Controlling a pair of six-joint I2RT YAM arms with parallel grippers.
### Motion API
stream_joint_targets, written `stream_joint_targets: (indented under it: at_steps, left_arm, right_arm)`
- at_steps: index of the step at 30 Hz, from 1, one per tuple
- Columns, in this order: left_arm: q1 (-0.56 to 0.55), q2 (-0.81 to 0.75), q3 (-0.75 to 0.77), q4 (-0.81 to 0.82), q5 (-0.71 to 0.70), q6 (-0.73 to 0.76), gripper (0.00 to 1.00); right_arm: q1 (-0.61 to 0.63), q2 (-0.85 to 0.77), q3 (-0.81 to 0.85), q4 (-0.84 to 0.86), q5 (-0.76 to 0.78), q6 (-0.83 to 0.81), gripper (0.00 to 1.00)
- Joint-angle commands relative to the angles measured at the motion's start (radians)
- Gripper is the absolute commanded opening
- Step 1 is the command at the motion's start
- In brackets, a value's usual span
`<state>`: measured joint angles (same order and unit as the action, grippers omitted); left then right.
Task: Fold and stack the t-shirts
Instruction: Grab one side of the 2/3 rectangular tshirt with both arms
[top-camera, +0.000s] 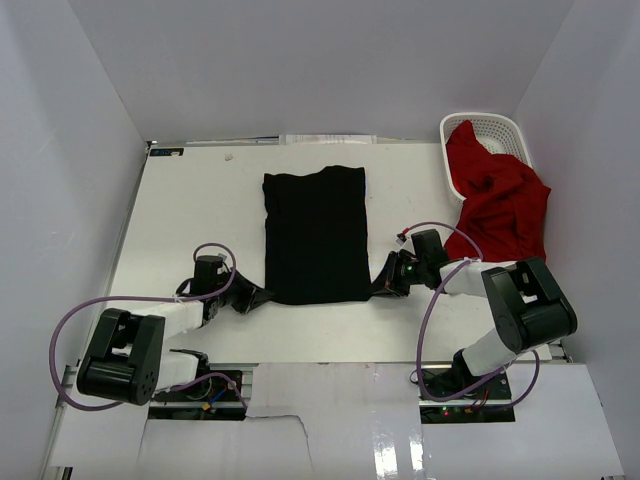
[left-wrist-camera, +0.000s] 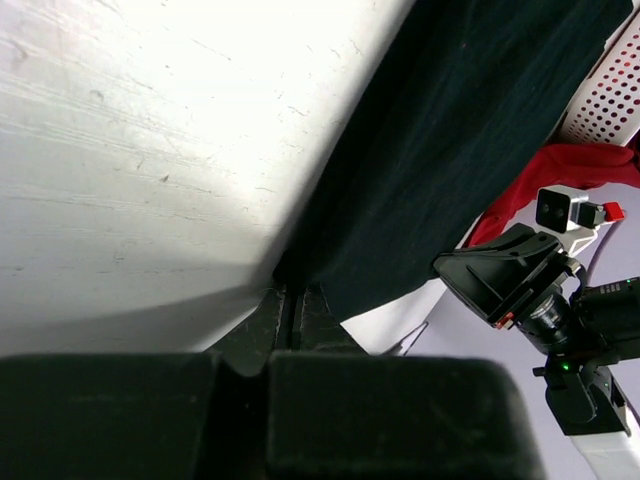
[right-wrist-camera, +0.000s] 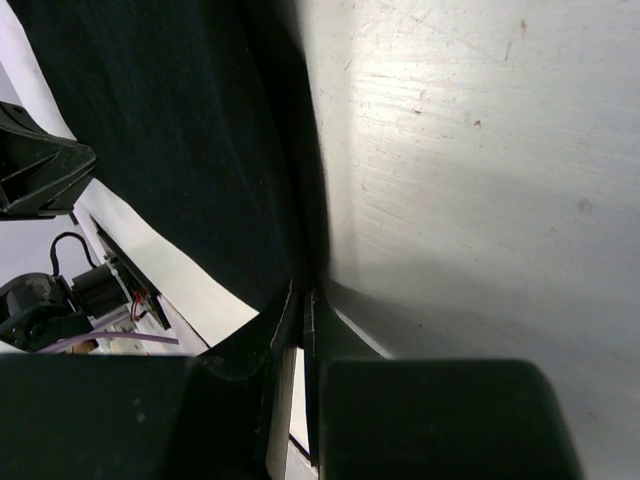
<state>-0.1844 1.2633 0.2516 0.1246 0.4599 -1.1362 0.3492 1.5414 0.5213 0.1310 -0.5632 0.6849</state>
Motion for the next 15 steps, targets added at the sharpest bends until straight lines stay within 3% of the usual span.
stream_joint_targets:
  at_steps: [1,8,15]
  left_arm:
    - [0.005,0.013,-0.02,-0.077,-0.075,0.076,0.0]
    - [0.005,-0.091,-0.005,-0.288,0.016,0.096,0.0]
    - [-0.006,-0.295,-0.025,-0.486,0.072,0.112,0.0]
  right_arm:
    - [0.001,-0.033,-0.001,-0.042,0.025,-0.022,0.08]
    - [0.001,-0.107,-0.024,-0.122,0.016,-0.042,0.08]
    - [0.002,-0.211,-0.076,-0.229,-0.001,-0.07,0.08]
